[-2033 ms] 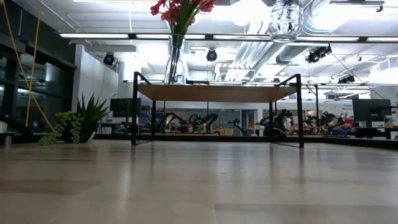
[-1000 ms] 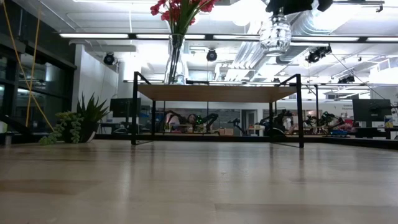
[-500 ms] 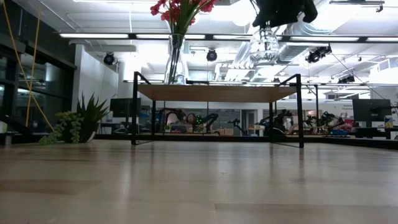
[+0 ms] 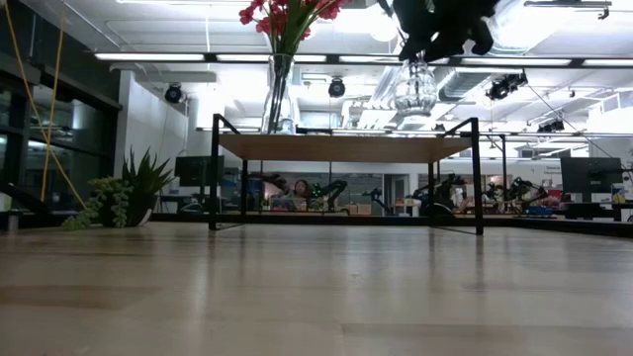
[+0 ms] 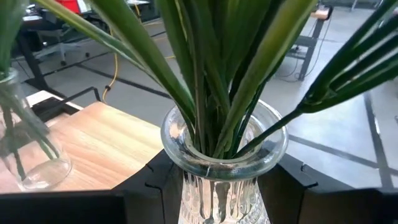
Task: Pick and place flowers into a vace then onto a shelf
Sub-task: Put the transparent vase with flowers on the shelf
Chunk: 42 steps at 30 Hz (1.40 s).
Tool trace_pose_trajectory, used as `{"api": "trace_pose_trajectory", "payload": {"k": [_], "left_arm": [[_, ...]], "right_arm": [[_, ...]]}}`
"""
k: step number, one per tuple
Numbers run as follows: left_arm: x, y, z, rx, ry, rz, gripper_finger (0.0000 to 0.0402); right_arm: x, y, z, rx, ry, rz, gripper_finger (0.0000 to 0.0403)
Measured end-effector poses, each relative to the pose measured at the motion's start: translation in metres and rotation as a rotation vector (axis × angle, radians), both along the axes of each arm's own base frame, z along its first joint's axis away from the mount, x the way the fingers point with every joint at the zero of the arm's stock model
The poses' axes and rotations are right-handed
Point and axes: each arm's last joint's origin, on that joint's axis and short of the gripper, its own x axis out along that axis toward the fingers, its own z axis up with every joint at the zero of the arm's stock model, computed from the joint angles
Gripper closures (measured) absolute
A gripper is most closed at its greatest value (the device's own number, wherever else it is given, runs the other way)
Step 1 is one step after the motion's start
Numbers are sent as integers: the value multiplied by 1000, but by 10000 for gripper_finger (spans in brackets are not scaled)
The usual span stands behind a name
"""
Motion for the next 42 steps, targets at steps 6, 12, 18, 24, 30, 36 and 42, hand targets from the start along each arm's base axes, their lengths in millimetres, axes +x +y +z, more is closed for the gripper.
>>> {"api": "trace_pose_trajectory", "payload": {"k": [6, 12, 18, 24, 30, 36, 42], "left_arm": [[0, 0, 0, 0, 0, 0, 34], [0, 0, 0, 2, 0, -1, 34], [0, 0, 0, 2, 0, 0, 34], [0, 0, 0, 10, -7, 14, 34], [0, 1, 0, 14, -10, 20, 34], [0, 1, 0, 10, -10, 19, 34], [0, 0, 0, 9, -9, 17, 34]], "right_arm": [[-1, -14, -5, 40, -26, 4, 248], [-2, -23, -20, 74, -59, 15, 248], [-2, -25, -24, 85, -75, 41, 248], [0, -25, -27, 88, -63, 40, 248], [7, -27, -36, 103, -27, 45, 248], [9, -27, -38, 103, -24, 47, 248], [9, -27, -38, 104, -26, 44, 248]]}}
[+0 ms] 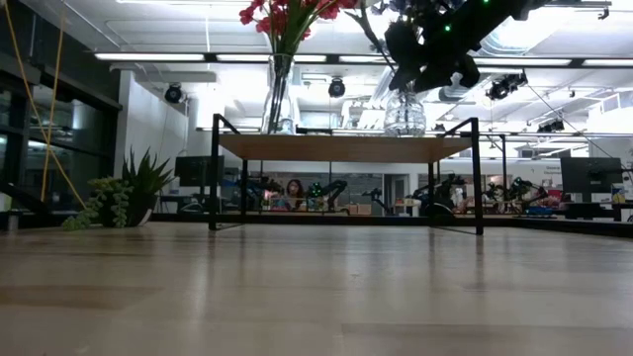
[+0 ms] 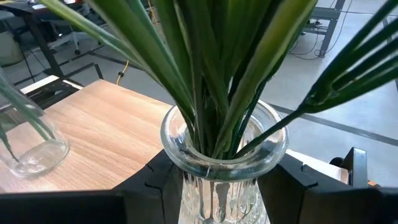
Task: Pick and place flowers into a vace then onto a shelf
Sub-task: Put the transparent vase with flowers on the shelf
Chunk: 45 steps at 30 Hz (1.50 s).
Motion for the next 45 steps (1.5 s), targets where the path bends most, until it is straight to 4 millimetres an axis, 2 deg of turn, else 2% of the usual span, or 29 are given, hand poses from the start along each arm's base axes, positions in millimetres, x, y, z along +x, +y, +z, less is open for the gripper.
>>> {"api": "trace_pose_trajectory", "payload": {"k": [11, 19, 45], "left_arm": [[0, 0, 0, -1, 0, 0, 34], [0, 0, 0, -1, 0, 0, 34], [0, 0, 0, -1, 1, -1, 34]], "right_arm": [[0, 0, 0, 8, -7, -14, 237], [-1, 0, -2, 11, 10, -9, 214], [0, 1, -3, 28, 28, 41, 197]]}}
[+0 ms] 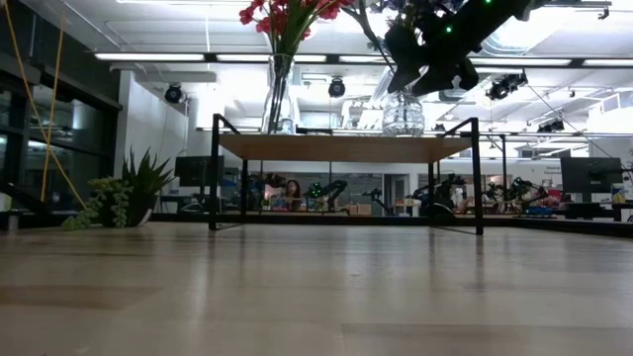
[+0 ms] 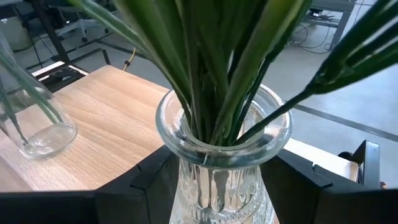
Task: Pick and place flowers into a vace then onto a shelf
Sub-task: Put the transparent vase with flowers on the shelf
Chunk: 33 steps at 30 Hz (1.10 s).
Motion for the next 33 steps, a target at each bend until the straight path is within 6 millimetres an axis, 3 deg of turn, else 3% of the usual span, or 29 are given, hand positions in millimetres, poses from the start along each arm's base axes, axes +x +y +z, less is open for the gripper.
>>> {"api": "trace_pose_trajectory", "payload": {"k": [7, 21, 33], "left_arm": [[0, 0, 0, 0, 0, 0, 34], [0, 0, 0, 2, -2, 4, 34], [0, 0, 0, 2, -2, 5, 34]], "right_arm": [[0, 0, 0, -23, 30, 12, 178], [1, 0, 0, -21, 39, 39, 102], [1, 1, 0, -22, 53, 74, 91]]}}
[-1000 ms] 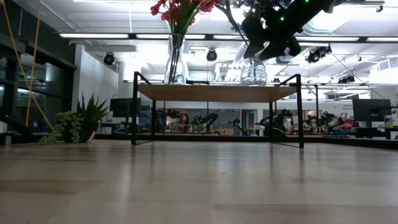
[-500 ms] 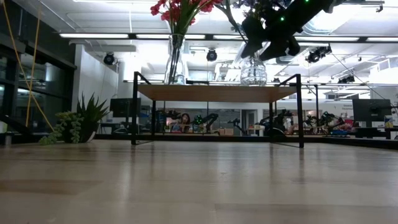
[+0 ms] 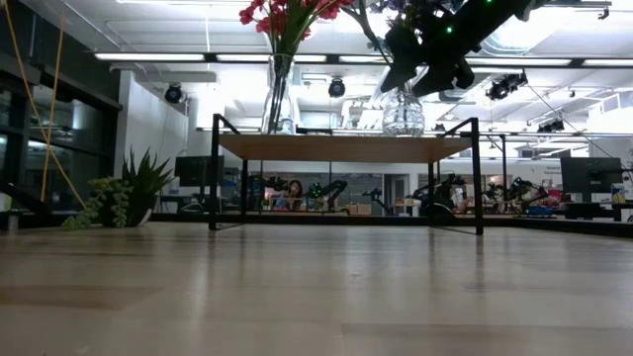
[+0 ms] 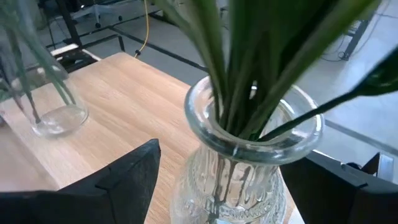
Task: Pick and place flowers into a vace then onto a shelf
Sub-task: Put the transparent vase with flowers on the shelf, then return to Home Position
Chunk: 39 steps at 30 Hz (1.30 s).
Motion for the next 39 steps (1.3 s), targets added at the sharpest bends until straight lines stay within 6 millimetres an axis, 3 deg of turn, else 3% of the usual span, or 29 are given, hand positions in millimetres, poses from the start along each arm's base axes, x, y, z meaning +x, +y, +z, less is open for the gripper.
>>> {"api": "trace_pose_trajectory", "payload": {"k": [24, 39], "left_arm": [[0, 0, 0, -6, -2, 5, 34], [0, 0, 0, -3, -5, 11, 34]], "right_arm": [[-3, 1, 1, -6, 25, 19, 91], [-35, 9, 21, 31, -10, 14, 91]]}}
